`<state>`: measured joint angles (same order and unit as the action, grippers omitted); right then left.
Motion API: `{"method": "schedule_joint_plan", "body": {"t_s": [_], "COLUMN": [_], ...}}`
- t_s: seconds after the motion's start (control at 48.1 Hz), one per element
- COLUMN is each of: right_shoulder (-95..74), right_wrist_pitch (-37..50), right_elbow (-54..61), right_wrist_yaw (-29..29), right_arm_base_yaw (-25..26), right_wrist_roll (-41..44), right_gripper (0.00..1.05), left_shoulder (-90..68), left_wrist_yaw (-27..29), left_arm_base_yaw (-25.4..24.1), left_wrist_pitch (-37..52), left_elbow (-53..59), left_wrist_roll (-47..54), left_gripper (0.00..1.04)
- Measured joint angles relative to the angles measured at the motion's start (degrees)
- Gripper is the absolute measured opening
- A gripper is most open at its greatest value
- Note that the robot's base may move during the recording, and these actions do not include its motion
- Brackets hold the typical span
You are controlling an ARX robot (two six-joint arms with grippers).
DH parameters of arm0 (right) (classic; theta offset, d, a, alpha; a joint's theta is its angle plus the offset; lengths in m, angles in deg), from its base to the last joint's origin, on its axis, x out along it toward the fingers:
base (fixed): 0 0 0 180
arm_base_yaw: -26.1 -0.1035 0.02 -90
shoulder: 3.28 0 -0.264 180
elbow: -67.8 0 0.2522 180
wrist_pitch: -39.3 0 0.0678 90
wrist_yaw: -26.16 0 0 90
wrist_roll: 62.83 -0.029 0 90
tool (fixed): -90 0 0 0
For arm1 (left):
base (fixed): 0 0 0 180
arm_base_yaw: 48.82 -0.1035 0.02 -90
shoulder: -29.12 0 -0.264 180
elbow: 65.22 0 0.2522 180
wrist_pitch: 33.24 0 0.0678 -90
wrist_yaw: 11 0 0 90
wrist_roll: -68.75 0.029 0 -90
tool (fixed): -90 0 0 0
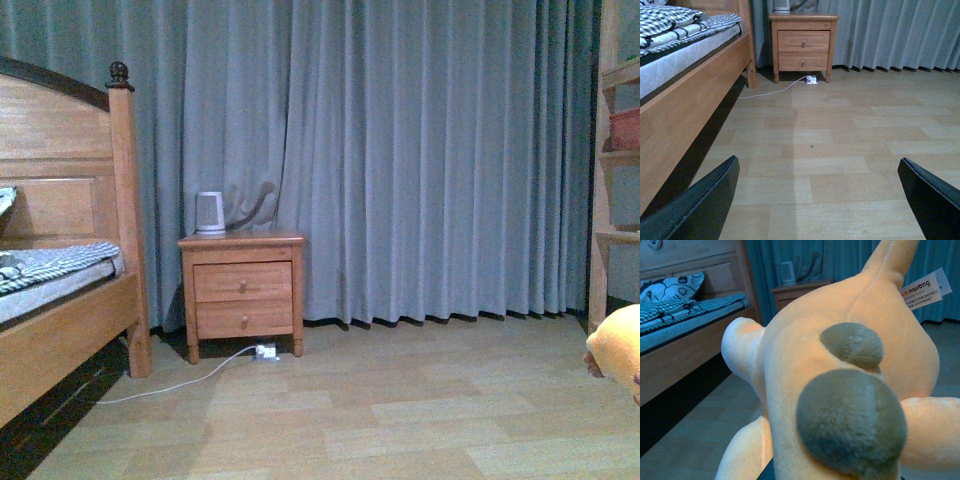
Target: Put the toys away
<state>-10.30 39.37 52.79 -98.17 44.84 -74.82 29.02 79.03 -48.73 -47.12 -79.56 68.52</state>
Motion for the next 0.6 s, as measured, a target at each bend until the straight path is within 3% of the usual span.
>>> {"method": "schedule_joint_plan", "body": {"t_s": [0.603], "right_shoulder": [-0.02], "right_wrist_pitch": [0.0], "right_elbow": [0.0], "right_wrist_yaw": [0.17], "right_arm_base_yaw": [0.0], "right_wrist_roll": [0.02], "right_gripper": [0.08], "left_shoulder": [0.0], "left_wrist_yaw": [0.0], "left_arm_base_yaw": [0.0], "left_wrist_pitch": [0.0], "left_elbow": [0.0], "left_wrist_roll": [0.0], "left_gripper": [0.98]}}
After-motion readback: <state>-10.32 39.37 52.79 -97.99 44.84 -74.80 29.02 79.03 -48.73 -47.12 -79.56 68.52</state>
